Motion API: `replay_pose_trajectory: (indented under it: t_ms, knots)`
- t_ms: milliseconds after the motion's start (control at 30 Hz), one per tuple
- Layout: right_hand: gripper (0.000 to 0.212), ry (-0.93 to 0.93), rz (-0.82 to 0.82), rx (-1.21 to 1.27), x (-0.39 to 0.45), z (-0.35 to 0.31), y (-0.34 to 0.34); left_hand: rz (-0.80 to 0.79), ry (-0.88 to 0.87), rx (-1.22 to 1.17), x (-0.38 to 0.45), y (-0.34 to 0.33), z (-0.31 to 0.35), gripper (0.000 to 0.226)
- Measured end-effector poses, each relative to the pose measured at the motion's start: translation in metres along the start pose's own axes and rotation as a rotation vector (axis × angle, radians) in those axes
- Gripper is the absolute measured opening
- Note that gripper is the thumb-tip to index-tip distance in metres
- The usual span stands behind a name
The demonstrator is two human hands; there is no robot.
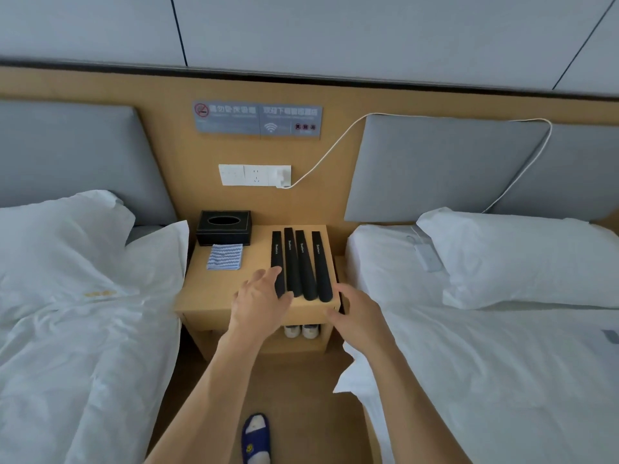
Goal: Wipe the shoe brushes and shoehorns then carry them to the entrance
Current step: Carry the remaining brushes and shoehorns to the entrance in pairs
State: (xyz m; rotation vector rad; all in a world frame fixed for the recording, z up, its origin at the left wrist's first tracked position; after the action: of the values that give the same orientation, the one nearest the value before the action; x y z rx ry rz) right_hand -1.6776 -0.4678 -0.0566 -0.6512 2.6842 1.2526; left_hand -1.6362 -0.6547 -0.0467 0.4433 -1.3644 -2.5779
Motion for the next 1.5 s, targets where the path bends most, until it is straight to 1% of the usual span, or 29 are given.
replay_pose_trajectory:
  t_ms: [133, 300, 533, 700, 800, 900, 1067, 1167, 1267, 1333, 1500]
  knots:
    - [0.055, -0.073, 0.011, -0.003, 0.064, -0.011, -0.005, -0.050, -0.017, -0.007, 0.074, 0.005, -0.015, 0.057]
    - [0.052, -0.173, 0.017, 0.006, 0.130, -0.016, -0.018, -0.159, 0.009, 0.034, 0.150, -0.007, -0.046, 0.057]
    - [0.048, -0.266, -0.085, -0.028, 0.211, 0.005, -0.047, -0.277, 0.078, 0.060, 0.219, -0.046, -0.092, 0.056]
    - [0.044, -0.363, -0.158, 0.039, 0.261, 0.043, -0.071, -0.381, 0.150, 0.077, 0.255, -0.083, -0.122, 0.056]
    - [0.041, -0.459, -0.200, 0.161, 0.290, 0.076, -0.087, -0.435, 0.211, 0.060, 0.274, -0.110, -0.137, 0.058]
    - [0.040, -0.594, -0.212, 0.311, 0.317, 0.113, -0.103, -0.456, 0.269, 0.024, 0.293, -0.137, -0.148, 0.058]
    - [0.039, -0.689, -0.222, 0.329, 0.359, 0.162, -0.121, -0.497, 0.362, 0.007, 0.323, -0.181, -0.167, 0.059]
    - [0.044, -0.694, -0.223, 0.253, 0.385, 0.178, -0.126, -0.471, 0.416, 0.056, 0.343, -0.199, -0.178, 0.058]
    - [0.052, -0.635, -0.197, 0.108, 0.408, 0.183, -0.130, -0.447, 0.490, 0.135, 0.359, -0.213, -0.188, 0.055]
    - [0.055, -0.606, -0.168, 0.057, 0.420, 0.185, -0.133, -0.453, 0.521, 0.171, 0.367, -0.222, -0.193, 0.055]
    - [0.037, -0.603, -0.141, -0.004, 0.441, 0.193, -0.143, -0.428, 0.578, 0.215, 0.378, -0.233, -0.200, 0.047]
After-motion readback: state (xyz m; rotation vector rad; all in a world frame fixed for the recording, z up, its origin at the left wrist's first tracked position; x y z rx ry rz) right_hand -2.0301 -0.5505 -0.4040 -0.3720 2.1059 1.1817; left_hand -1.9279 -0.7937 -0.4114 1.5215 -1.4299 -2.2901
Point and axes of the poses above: each hand's wrist, its own x-axis towards the middle knuckle, its own y-axis out of the back of the hand, z = x × y, the point moved 6 cm from there along x, towards the middle knuckle, and after that the axes turned 6 degrees about -z, right-handed, at the moved point
